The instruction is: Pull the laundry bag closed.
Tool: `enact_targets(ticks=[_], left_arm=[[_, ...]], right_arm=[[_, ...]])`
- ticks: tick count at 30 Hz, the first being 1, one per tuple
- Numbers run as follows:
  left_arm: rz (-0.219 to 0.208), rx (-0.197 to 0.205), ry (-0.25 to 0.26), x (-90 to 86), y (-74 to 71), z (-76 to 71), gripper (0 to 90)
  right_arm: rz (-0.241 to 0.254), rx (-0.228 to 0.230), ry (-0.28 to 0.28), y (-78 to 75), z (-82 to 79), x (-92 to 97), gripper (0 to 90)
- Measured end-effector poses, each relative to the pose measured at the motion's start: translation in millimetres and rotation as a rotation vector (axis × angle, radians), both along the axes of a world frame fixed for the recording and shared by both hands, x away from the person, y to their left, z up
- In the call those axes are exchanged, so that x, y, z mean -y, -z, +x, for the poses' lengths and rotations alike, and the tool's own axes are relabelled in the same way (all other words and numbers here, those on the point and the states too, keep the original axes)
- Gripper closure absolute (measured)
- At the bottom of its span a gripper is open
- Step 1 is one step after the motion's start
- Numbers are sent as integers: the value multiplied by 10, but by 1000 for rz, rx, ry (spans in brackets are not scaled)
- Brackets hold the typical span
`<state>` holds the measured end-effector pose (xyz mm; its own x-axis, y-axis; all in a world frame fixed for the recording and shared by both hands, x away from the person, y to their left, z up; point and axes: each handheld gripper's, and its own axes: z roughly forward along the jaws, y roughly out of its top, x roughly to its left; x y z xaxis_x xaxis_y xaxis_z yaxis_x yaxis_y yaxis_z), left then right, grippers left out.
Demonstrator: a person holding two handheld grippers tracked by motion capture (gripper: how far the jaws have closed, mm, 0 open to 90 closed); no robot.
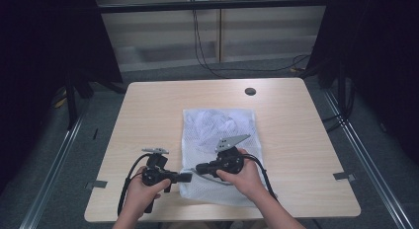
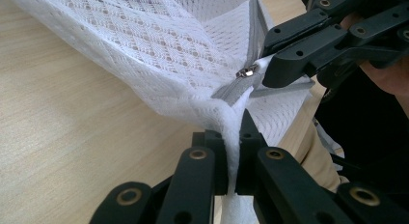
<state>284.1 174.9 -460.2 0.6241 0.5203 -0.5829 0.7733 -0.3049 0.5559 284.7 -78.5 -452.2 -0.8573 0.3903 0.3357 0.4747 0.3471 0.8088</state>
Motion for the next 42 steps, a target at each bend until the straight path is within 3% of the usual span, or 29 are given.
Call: enact_targets(ticks=[12,42], left_arm=[[-20,-7,-7,-17,-6,-14,882],[-4,-12,-17,-50,-21,-30,882]], right_arm=[[13,-3,-5,-1,-4,42,869],[2,-1,10,46,7,154,869]])
